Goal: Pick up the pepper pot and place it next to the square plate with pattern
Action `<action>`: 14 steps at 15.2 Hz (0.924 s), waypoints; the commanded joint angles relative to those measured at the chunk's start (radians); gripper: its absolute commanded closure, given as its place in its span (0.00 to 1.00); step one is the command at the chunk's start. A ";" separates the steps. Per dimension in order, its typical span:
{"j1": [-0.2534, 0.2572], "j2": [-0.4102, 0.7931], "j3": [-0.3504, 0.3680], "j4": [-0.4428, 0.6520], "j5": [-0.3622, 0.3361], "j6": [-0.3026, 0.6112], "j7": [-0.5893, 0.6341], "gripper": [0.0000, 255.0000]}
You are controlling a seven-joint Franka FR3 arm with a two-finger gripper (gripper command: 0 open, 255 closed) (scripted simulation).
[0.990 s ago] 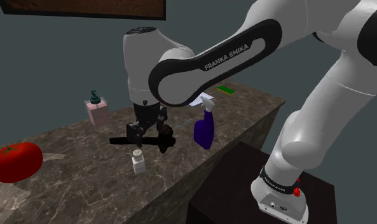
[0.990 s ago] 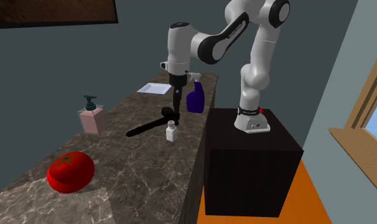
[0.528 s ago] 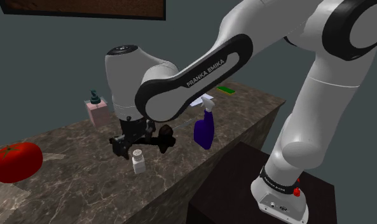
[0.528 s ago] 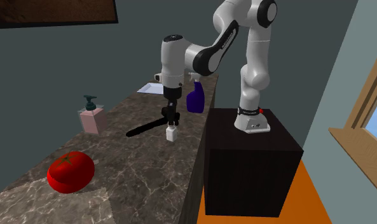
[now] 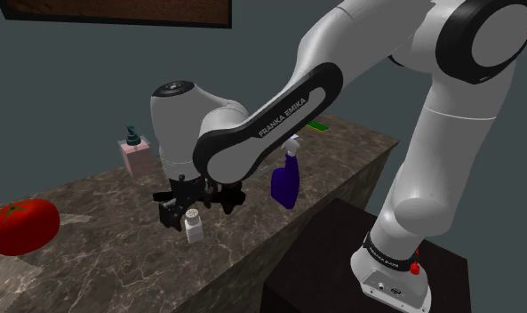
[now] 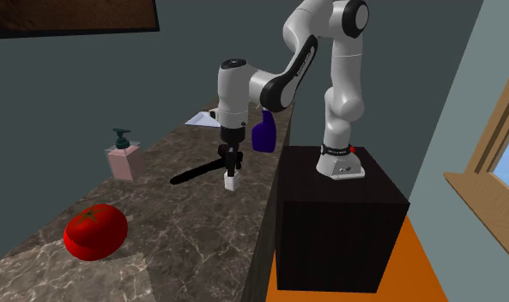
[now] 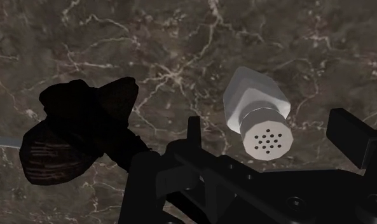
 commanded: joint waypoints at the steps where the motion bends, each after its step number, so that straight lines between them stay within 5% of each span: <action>1: 0.000 0.001 0.000 0.000 -0.001 0.001 0.001 0.00; 4: 0.000 0.001 0.000 0.000 -0.001 0.001 0.001 0.00; 5: 0.000 0.001 0.000 0.000 -0.001 0.001 0.001 1.00; 14: 0.000 0.001 0.000 0.000 -0.001 0.001 0.001 1.00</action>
